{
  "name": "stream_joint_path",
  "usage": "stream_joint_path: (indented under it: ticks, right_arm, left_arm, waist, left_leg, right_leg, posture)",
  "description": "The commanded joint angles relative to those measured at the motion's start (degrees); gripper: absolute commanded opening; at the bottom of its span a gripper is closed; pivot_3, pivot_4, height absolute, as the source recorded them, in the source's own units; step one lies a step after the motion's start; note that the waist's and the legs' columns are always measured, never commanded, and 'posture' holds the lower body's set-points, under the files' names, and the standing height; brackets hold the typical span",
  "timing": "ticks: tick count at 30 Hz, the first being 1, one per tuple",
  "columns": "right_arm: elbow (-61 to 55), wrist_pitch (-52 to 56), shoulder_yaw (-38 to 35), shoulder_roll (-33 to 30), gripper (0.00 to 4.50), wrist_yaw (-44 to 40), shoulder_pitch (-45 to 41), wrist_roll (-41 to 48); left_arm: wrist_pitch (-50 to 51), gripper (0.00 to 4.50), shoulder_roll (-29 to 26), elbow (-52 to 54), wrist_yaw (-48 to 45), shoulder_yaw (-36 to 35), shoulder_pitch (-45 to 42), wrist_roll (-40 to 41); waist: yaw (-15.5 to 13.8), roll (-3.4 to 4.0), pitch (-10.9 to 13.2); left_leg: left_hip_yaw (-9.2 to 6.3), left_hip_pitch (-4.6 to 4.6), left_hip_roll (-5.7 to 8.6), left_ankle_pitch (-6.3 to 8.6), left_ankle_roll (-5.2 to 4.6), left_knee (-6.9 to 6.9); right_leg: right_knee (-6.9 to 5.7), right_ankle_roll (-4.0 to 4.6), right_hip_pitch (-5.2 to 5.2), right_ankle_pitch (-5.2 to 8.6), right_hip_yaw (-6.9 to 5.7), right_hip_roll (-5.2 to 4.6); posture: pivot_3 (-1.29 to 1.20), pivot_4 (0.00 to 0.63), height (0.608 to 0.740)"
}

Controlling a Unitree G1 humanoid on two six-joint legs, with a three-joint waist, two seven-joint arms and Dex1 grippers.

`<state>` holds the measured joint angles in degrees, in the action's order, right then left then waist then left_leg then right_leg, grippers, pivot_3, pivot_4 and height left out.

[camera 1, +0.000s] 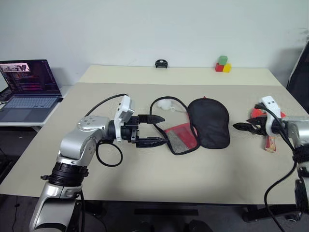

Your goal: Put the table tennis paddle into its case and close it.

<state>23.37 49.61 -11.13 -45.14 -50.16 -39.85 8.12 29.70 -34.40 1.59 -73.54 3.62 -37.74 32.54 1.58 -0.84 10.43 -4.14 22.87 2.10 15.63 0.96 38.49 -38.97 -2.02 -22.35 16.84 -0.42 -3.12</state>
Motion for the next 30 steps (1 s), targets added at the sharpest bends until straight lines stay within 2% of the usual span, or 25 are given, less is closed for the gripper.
stream_joint_path:
  ticks: [1,8,14,21,30]
  right_arm:
    - [-9.00,3.60,-4.82,0.00,4.44,4.69,3.34,2.59]
    - [-13.55,3.47,-11.98,4.30,4.44,22.22,7.87,0.80]
    - [-11.36,2.93,-13.98,5.90,4.44,30.01,7.47,0.90]
    - [-0.96,-1.69,-14.12,6.53,4.44,36.56,4.58,0.54]
    - [9.17,-5.98,-10.85,6.49,4.44,36.09,1.12,0.77]
  left_arm:
    - [-0.97,4.50,0.09,0.28,-1.24,-0.02,-1.69,0.20]
    - [-2.26,4.50,1.07,-1.65,-2.66,1.28,-3.00,-0.73]
    - [-2.74,4.50,1.62,-2.84,-3.50,1.73,-3.87,-1.37]
    - [-2.87,4.50,2.07,-3.54,-3.73,1.77,-4.59,-1.75]
    - [-2.22,4.50,1.48,-2.71,-3.10,0.99,-3.92,-1.71]
  waist:
    - [0.11,0.00,0.00]
    - [0.17,0.02,-0.01]
    - [0.17,0.02,-0.01]
    - [0.24,0.02,-0.01]
    - [0.26,0.02,-0.01]
  left_leg:
    - [0.02,-0.01,0.00,0.01,-0.02,0.01]
    - [0.04,-0.08,0.01,0.04,-0.19,0.01]
    - [0.06,-0.06,0.03,0.03,-0.20,0.01]
    - [0.08,-0.08,0.03,0.02,-0.24,-0.01]
    - [0.10,-0.07,0.04,0.00,-0.27,-0.02]
  right_leg:
    - [0.00,0.00,0.00,0.00,0.01,0.00]
    - [-0.10,0.00,0.03,0.00,0.04,0.01]
    - [-0.08,0.00,0.03,0.00,0.05,0.01]
    - [-0.08,0.00,0.03,0.00,0.04,0.02]
    - [-0.08,0.00,0.03,0.00,0.05,0.02]
  posture:
    - [0.00,0.150,0.740]
    - [0.00,0.150,0.740]
    - [0.00,0.150,0.740]
    - [0.00,0.150,0.740]
    - [0.00,0.150,0.740]
